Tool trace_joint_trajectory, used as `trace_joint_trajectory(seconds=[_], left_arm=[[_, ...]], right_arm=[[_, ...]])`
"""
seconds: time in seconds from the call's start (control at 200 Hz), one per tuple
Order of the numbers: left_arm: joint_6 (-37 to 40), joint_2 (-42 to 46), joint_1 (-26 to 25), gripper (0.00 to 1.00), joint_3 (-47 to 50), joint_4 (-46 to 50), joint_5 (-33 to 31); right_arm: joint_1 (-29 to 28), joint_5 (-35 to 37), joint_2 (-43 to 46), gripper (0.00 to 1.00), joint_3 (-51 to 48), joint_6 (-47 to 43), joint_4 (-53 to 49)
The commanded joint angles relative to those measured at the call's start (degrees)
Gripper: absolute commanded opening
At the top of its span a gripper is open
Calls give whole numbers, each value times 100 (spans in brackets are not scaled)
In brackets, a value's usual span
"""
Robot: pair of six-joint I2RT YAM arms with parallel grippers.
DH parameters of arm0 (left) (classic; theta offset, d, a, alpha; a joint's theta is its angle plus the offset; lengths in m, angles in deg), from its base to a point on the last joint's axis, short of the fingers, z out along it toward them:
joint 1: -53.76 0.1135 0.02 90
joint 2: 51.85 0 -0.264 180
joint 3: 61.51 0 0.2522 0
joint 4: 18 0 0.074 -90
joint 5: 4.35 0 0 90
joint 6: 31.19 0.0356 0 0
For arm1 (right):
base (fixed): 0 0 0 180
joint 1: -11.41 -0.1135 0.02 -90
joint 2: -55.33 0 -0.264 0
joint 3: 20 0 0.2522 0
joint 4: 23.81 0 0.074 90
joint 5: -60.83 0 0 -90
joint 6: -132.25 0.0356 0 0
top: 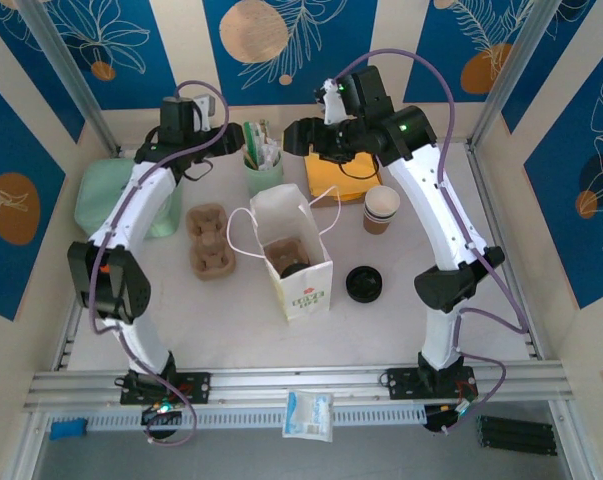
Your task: Pack the takeout coffee
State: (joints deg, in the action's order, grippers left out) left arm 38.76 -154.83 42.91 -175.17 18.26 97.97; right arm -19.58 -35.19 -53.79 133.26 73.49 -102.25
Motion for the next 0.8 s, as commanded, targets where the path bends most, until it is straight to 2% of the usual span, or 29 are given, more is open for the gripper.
trace_joint_trajectory(seconds=[0.0, 0.425, 0.565, 0.79], left_arm=[[-125, -372, 83, 70, -460, -246, 192], [-322, -1354, 161, 62, -1179, -290, 166], [-408, -1504, 197, 52, -1236, -358, 191], [-555, -1724, 260, 51, -1348, -407, 285]], right_arm=[[13, -341, -23, 72, -6, -101, 133], [-153, -532, 260, 72, -491, -63, 349], [-163, -551, 315, 72, -593, -57, 365], [-146, -532, 363, 72, -687, -75, 404]])
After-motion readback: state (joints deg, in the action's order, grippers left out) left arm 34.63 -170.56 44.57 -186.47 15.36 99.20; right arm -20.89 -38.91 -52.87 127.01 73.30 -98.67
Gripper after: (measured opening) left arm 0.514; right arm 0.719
